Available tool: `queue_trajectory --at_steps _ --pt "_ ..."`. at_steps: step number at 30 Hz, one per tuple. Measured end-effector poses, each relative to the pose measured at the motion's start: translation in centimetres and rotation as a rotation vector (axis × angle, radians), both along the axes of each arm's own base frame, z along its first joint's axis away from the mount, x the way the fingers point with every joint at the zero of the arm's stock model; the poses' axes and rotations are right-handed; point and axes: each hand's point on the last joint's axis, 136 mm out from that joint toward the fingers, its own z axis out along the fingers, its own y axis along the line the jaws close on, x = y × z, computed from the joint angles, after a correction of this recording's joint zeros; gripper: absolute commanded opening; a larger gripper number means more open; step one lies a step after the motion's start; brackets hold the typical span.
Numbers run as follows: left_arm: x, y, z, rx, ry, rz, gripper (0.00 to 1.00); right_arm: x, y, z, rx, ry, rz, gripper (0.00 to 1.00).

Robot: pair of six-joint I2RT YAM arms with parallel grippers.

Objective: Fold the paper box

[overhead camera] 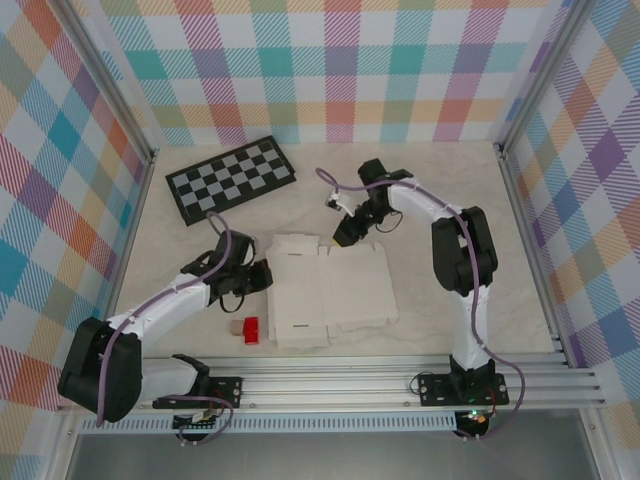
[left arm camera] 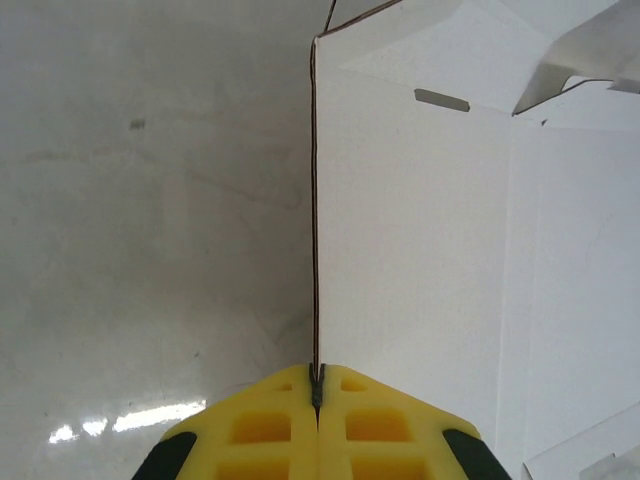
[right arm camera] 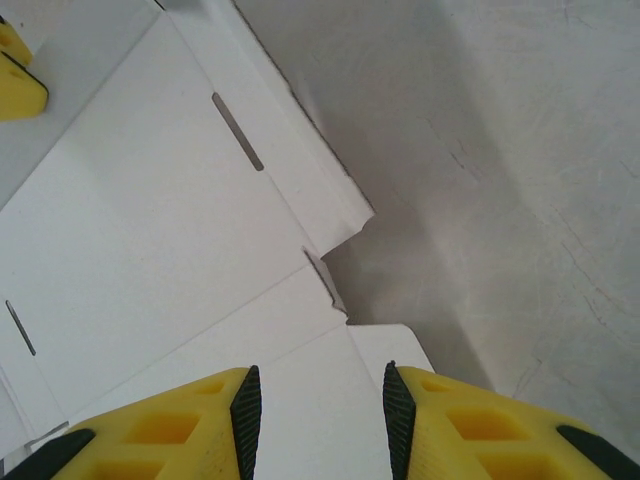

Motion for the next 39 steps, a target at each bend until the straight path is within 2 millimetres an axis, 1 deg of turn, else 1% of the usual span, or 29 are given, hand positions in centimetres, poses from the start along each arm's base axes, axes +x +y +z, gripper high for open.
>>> queue_trajectory --at_steps 5,9,12,13,15,17,21,23,25,28,30,31,35,39 --pt "-0.4 0.0 0.4 0.096 -0.024 -0.057 0.0 1.9 1.2 -0.1 0.032 -0.011 0.006 0.4" --pt "0.1 -0.9 1.9 0.19 -0.089 -0.129 0.0 2.3 1.9 0.0 0.053 0.01 0.024 0.41" --pt "1.2 -2.6 3.3 0.261 -0.156 -0.209 0.0 2.4 2.3 1.2 0.09 0.024 0.046 0.41" --pt "1.6 -3.2 3.5 0.285 -0.176 -0.238 0.0 2.4 2.3 1.8 0.107 0.035 0.053 0.41" --pt "2.2 -3.8 3.5 0.327 -0.194 -0.279 0.0 2.0 2.3 2.9 0.146 0.057 0.068 0.41" --pt "2.9 -4.1 3.3 0.374 -0.203 -0.314 0.0 1.6 1.9 3.6 0.182 0.088 0.076 0.41" --pt "3.9 -3.9 2.9 0.472 -0.209 -0.367 0.0 1.1 0.2 3.8 0.238 0.156 0.061 0.41" --pt "4.1 -3.7 2.8 0.514 -0.214 -0.393 0.0 0.9 -0.9 4.3 0.293 0.201 0.039 0.41" --pt "4.3 -3.7 2.8 0.547 -0.228 -0.42 0.0 1.4 -2.1 5.0 0.354 0.226 0.003 0.41" --pt "4.5 -3.8 3.0 0.576 -0.256 -0.46 0.0 2.2 -4.0 5.8 0.384 0.218 -0.045 0.41" --pt "4.7 -4.2 3.1 0.578 -0.284 -0.48 0.0 2.6 -4.7 6.3 0.391 0.2 -0.062 0.41" --pt "4.8 -4.5 3.1 0.578 -0.299 -0.49 0.0 2.7 -4.8 6.4 0.396 0.195 -0.063 0.42" --pt "4.8 -5.3 3.7 0.561 -0.353 -0.522 0.0 2.0 -3.7 6.5 0.411 0.205 -0.041 0.43" --pt "4.8 -6.2 5.4 0.52 -0.421 -0.536 0.0 0.5 -1.8 6.9 0.425 0.236 0.006 0.44"
